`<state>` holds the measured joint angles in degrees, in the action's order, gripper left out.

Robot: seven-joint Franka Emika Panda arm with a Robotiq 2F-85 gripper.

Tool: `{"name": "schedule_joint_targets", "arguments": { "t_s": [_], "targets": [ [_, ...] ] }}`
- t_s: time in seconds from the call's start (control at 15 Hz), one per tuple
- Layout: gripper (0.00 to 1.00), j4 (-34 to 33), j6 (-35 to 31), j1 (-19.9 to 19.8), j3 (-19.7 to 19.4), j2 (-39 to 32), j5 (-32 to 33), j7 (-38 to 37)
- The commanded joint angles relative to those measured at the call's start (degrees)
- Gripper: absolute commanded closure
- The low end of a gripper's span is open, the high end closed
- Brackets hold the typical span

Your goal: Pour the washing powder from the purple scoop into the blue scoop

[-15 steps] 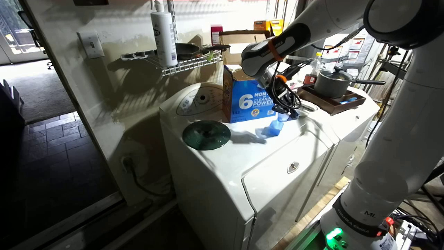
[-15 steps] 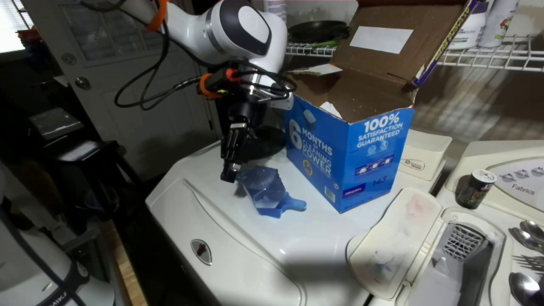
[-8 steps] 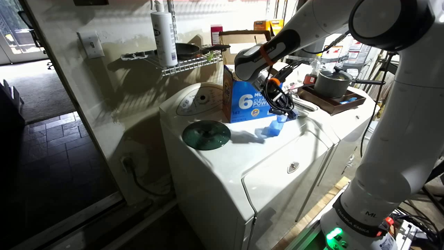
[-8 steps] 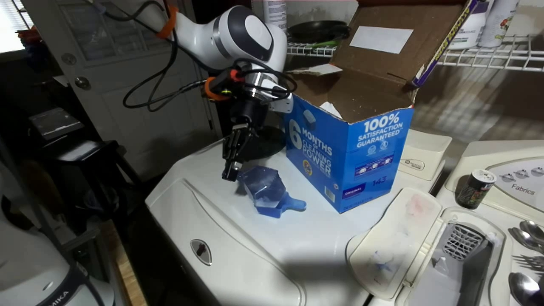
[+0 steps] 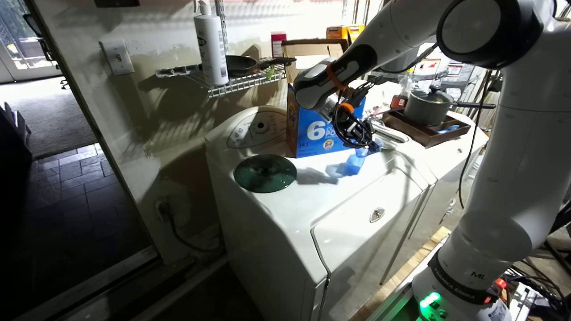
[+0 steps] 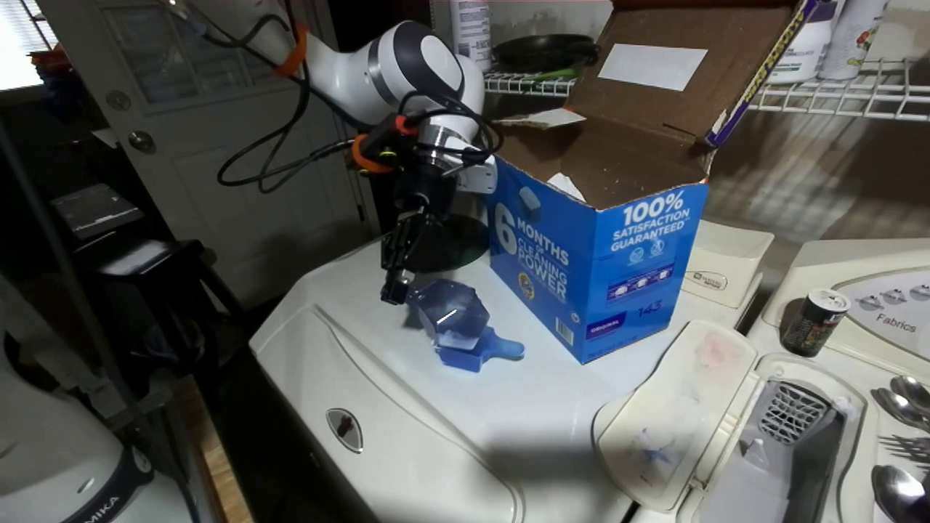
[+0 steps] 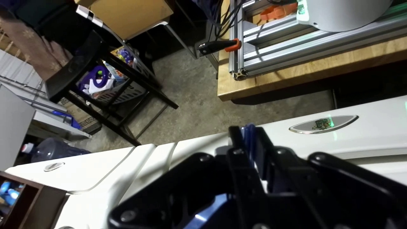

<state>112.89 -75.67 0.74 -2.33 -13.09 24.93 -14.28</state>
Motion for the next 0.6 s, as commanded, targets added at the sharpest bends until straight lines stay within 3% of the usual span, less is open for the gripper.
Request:
{"name": "schedule_joint_targets", "arguments": {
  "t_s": [0.0, 0.53],
  "targets": [
    [0.97, -2.38, 2.97, 1.04, 0.49, -2.24, 2.27, -1.35],
    [0.97, -3.12, 4.92, 2.03, 0.84, -3.76, 3.94, -2.33]
  ]
}}
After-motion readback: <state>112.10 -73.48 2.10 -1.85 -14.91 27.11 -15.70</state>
